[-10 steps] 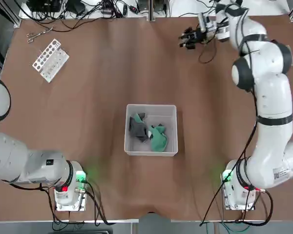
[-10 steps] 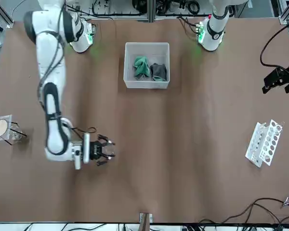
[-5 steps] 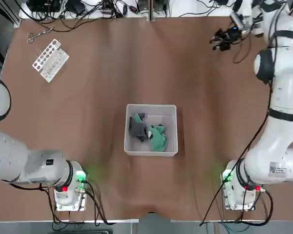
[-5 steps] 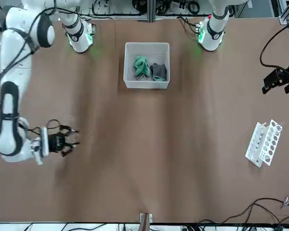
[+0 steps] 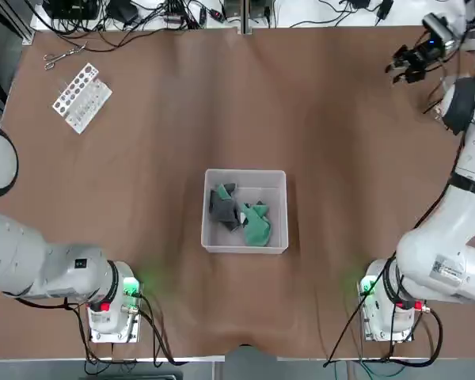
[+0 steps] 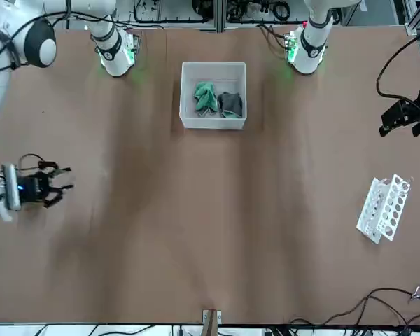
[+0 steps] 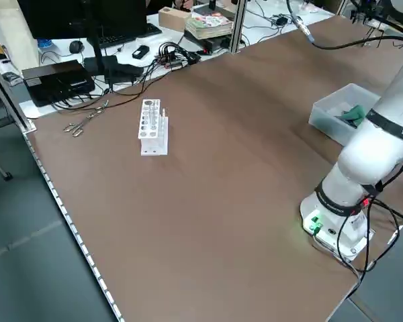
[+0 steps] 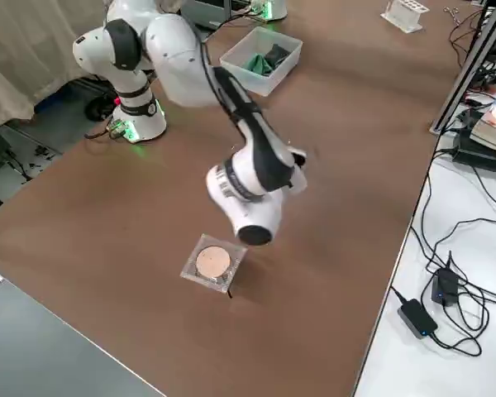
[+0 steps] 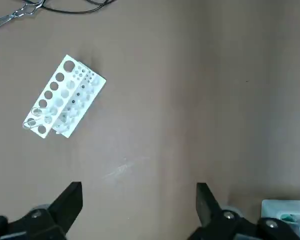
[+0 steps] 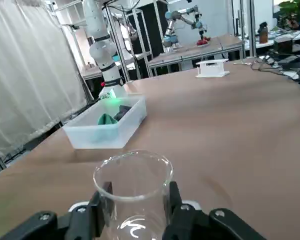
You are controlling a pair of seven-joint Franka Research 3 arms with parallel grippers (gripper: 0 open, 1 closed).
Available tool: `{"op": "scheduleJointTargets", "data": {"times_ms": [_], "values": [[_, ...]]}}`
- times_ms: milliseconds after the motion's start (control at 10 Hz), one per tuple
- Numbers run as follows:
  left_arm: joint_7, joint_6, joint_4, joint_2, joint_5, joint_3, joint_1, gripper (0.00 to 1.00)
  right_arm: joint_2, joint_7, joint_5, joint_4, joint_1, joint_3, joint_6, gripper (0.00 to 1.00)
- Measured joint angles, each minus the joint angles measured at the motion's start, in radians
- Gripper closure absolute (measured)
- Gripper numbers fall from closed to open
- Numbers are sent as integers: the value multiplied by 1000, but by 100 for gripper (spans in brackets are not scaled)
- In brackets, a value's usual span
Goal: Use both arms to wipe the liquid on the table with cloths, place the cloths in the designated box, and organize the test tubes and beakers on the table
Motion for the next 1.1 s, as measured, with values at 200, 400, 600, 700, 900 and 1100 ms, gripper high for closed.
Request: {"op": "scheduleJointTargets", "data": {"times_ms": [200, 400, 600, 700, 900, 1100], "values": [[0, 0, 0, 0, 0, 0, 0, 0, 0, -20, -59, 26, -109, 1, -25, 48], [0, 0, 1, 0, 0, -1, 0, 0, 1, -28, -71, 34, -213, 2, -24, 48], [-1, 0, 1, 0, 0, -1, 0, 0, 1, -30, -71, 46, -307, 6, -18, 48], [-1, 0, 1, 0, 0, -1, 0, 0, 3, -34, -64, 46, -344, 11, -2, 48], [-1, 0, 2, 0, 0, -1, 1, 0, 12, -35, 17, 46, -385, 15, 55, 48], [-1, 0, 3, 0, 0, -1, 1, 0, 23, -31, 91, 47, -394, 15, 137, 47]]}}
